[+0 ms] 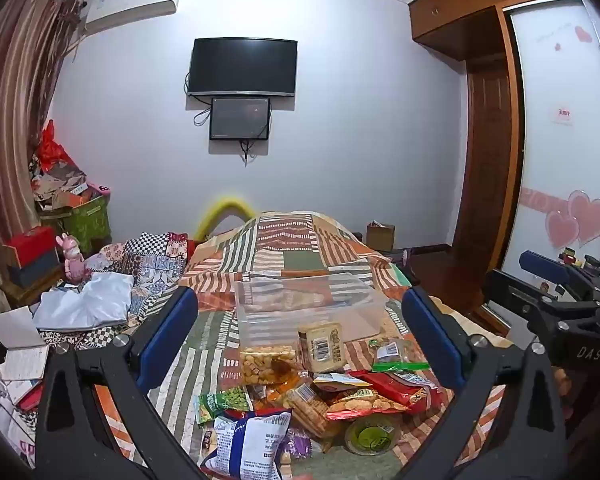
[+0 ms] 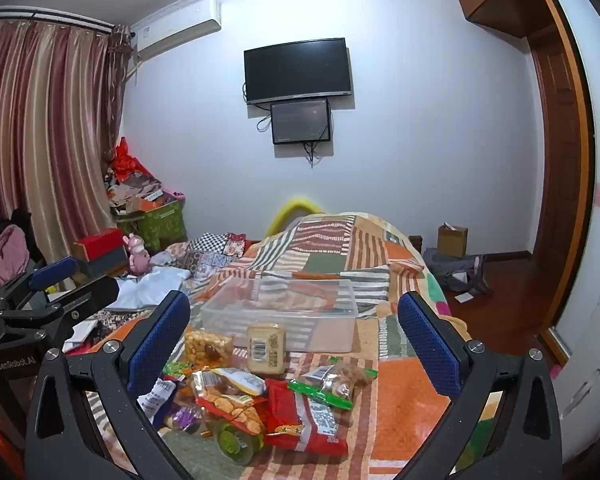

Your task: Organize snacks

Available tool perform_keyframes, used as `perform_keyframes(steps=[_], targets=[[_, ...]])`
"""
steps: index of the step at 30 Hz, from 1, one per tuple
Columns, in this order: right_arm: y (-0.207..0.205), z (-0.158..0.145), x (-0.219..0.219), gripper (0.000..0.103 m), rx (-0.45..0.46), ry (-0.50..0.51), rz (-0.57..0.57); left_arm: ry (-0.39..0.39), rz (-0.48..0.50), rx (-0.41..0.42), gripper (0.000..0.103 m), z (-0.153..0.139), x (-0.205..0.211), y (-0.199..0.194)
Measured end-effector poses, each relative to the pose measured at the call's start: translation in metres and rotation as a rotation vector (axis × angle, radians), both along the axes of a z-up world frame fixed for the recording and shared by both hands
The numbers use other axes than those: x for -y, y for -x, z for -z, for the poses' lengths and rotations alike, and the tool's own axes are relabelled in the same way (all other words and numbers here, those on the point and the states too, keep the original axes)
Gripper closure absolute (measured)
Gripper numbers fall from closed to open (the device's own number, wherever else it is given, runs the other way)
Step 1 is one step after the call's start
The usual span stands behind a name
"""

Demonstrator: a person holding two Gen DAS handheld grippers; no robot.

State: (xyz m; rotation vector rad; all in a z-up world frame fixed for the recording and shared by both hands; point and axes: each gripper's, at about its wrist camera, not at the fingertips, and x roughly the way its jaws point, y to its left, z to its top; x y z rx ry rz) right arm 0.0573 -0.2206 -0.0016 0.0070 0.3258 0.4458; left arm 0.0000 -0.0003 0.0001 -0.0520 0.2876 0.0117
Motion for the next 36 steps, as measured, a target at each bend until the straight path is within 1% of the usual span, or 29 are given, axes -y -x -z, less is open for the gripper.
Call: perform_keyframes(steps=[6, 8, 9, 11, 13, 14, 36], targets=[[0.004, -0.002, 0.0, 0.0, 0.004, -0.006, -0.003, 0.004, 0.007, -0.005, 0.0, -0.001, 0.001, -0.003], [0.004, -0.002, 0.001, 0.0, 0.005, -0.005, -0.002, 0.005, 0.009, -0.005, 0.0, -0.007, 0.001, -0.002], [0.004, -0.001, -0.007, 0.0, 0.011, 0.004, -0.005, 0.006, 0.012, -0.005, 0.0, -0.007, 0.0, 0.0], [0.005, 0.001, -0.008, 0.0, 0.019, 0.011, -0.009, 0.011, 0.015, -0.005, 0.0, -0.01, -0.001, 0.002], [0.005, 0.0, -0.007, 0.0, 0.02, 0.011, -0.008, 0.012, 0.02, -0.006, 0.0, -0.007, -0.002, 0.0], [0.005, 0.0, -0.006, 0.0, 0.019, 0.01, -0.007, 0.005, 0.024, -0.003, 0.0, -0.001, 0.0, -0.001], [0.006, -0.002, -0.006, 0.0, 0.022, 0.015, -0.01, 0.011, 0.024, -0.012, 0.0, 0.005, -0.003, -0.003]])
